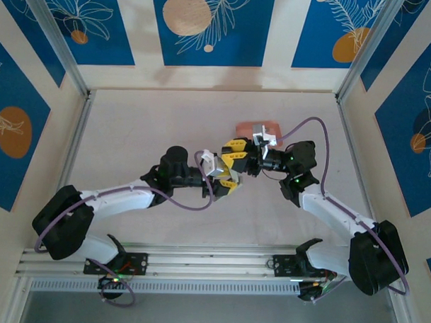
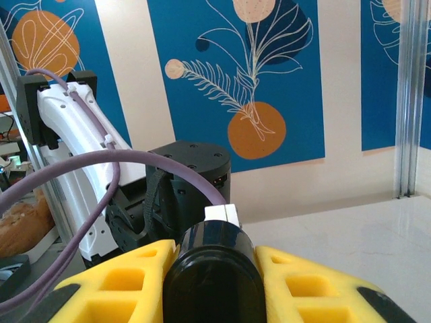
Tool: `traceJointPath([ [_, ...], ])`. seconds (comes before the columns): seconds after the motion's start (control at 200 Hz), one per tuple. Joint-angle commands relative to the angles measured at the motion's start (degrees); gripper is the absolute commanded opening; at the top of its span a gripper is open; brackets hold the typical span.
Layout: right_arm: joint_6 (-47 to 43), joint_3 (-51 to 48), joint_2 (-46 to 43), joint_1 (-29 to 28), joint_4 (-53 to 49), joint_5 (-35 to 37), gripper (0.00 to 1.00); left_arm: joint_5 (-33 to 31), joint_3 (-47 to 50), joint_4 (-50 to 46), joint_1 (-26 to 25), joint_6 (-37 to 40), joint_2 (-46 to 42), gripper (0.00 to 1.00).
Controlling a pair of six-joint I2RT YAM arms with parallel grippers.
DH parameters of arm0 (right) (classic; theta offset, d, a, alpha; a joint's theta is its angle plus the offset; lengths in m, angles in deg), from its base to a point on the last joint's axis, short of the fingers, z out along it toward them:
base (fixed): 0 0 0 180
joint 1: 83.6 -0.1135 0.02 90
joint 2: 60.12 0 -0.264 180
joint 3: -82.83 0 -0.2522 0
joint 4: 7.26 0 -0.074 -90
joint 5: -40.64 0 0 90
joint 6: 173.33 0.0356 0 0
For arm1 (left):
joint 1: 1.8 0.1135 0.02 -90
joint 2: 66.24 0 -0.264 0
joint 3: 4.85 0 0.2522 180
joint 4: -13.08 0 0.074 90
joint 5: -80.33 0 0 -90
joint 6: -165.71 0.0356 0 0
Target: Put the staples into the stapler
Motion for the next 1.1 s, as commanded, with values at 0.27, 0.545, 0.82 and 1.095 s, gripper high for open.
traceJointPath([
  [0.27,0.5,1.6,-0.6,-1.2,3.9,2.6,0.00,-2.9,-2.1,-1.1,-0.6,-0.4,0.8,0.06],
  [0.545,-1.1,-2.8,-1.3,-1.3,4.6,9.4,0.00,-7.9,-2.5,-12.4,0.4,-1.1,-2.5,0.00],
  [0.82,-3.5,-7.7,-4.4,-1.5,1.2,18.1,0.55,-18.8,-5.1,-29.6,3.0,-6.5,-7.5,0.00],
  [1.095,-4.8,-12.9,-6.6,-3.5,-3.0,25.6,0.60,-27.3,-9.3,-53.6,10.7,-13.5,-12.9,0.00],
])
